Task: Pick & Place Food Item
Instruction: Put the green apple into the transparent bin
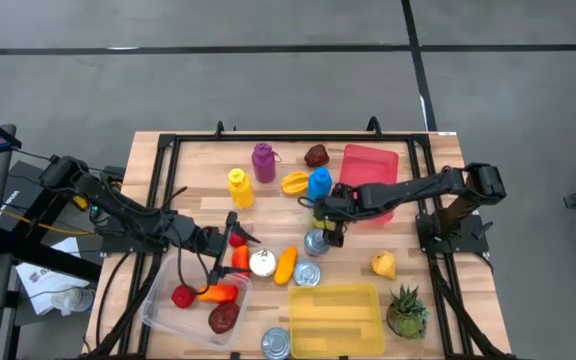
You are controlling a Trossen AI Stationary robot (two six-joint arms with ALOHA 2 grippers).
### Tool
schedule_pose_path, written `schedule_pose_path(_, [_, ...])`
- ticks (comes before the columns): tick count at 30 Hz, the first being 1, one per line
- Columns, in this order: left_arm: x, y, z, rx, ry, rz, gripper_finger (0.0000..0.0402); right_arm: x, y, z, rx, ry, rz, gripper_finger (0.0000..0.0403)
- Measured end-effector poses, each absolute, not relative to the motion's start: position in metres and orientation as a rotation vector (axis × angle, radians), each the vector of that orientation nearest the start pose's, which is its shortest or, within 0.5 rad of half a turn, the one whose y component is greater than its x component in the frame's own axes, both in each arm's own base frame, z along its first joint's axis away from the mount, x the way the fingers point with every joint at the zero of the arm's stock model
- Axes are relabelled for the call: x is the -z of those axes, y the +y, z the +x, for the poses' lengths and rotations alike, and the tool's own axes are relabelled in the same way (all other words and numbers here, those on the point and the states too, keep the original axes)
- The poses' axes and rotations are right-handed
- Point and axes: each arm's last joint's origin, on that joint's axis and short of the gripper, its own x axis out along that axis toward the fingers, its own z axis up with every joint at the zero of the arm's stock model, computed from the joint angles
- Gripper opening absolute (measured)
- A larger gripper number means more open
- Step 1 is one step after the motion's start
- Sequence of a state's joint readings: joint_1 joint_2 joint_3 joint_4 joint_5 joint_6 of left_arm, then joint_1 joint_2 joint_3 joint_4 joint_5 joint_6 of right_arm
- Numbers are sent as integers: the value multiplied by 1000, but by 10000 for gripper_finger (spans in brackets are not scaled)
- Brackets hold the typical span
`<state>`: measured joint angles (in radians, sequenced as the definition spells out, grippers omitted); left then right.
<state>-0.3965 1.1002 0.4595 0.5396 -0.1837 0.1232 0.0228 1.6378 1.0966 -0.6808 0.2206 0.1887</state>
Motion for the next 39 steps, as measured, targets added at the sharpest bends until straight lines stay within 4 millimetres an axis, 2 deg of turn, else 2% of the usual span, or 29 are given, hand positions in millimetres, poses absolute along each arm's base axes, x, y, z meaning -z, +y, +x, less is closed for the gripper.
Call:
schedule_pose_path(5, [-231,-83,213,219,81,164,343,-203,-10,320,255,1122,40,397])
schedule_pose_path(13, [-231,-83,213,219,81,170,343,-195,-22,317,246,1128,81,397])
schedule_pose_path(26, [-231,-83,213,218,82,162,343,-177,-24,310,247,1121,102,397])
schedule_pose_path(30, [-232,-83,213,217,73,160,343,-177,-26,310,253,1114,106,396])
schedule_pose_path(33, [-232,-83,213,217,73,160,343,-177,-28,310,247,1110,103,387])
schedule_pose_path(39, [-232,-83,213,216,67,155,343,-156,-29,321,202,1152,120,342])
